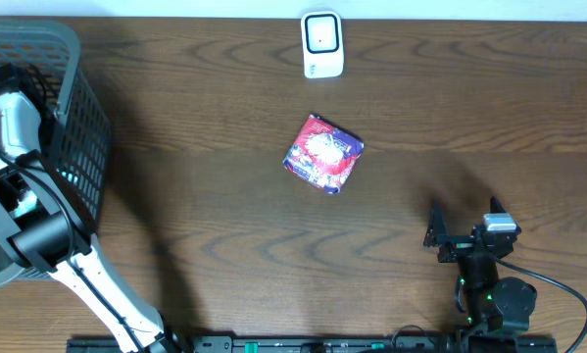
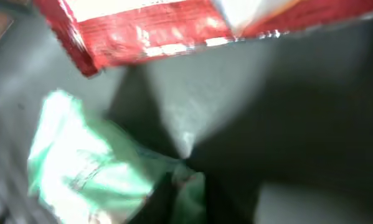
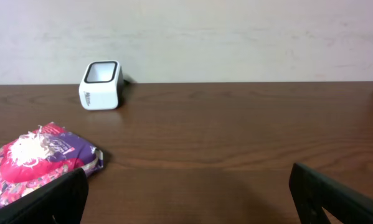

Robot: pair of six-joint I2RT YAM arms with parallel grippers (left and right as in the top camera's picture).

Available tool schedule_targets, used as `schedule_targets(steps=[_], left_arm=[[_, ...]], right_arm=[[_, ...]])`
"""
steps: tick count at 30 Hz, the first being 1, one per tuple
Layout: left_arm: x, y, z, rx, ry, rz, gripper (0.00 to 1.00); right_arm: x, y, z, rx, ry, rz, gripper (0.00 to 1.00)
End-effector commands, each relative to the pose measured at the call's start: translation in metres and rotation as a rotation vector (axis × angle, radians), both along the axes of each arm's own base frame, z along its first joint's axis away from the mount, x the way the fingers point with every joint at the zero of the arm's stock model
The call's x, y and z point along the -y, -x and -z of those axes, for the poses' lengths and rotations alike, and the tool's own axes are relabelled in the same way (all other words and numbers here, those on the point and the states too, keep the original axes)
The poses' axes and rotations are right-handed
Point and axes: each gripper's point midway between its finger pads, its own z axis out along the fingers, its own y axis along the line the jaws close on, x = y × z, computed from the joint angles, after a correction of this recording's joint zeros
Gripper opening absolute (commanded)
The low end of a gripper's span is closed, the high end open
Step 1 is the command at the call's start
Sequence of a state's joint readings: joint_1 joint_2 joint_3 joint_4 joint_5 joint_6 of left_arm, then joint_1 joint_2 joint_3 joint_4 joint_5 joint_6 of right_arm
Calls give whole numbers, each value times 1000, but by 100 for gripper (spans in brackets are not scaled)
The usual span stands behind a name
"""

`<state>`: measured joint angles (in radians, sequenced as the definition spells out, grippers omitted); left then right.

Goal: Scan the item barcode
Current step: 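Reach the left gripper back into the basket and grasp the mint-green packet, then carry the mint-green packet to the scanner and lower it beside the pink packet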

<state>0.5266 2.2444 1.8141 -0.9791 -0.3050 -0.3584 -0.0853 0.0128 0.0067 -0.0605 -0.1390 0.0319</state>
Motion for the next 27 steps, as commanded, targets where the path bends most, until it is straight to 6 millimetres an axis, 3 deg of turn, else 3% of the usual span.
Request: schedule_targets(steps=[1,5,7,13,17,21,22,23,27], left_arm=[[24,-10,12,71,181,-2,7],[34,-27,-29,224,276,-7,7],[31,-32,-64,322,269,-16,7],[20,-23,-193,656,131,-128,7],[31,-5,-284,871,15,-93,7],[64,8,-356,1068,-10,15,7],[93,10,-387,1167,27,106,7],[111,11,-400,1213,62,158,7],[185,9,-433,1318,209,359,7]], right_arm=[[-2,0,1,-2,18,-8,99],[-2,0,1,-2,18,-8,99],[-2,0,1,-2,18,-8,99],[-2,0,1,-2,18,-8,99],[-2,0,1,-2,18,-8,99],[-2,0,1,-2,19,-8,99],[-2,0,1,-2,18,-8,99],[-2,0,1,-2,18,-8,99],[-2,0,1,-2,18,-8,99]])
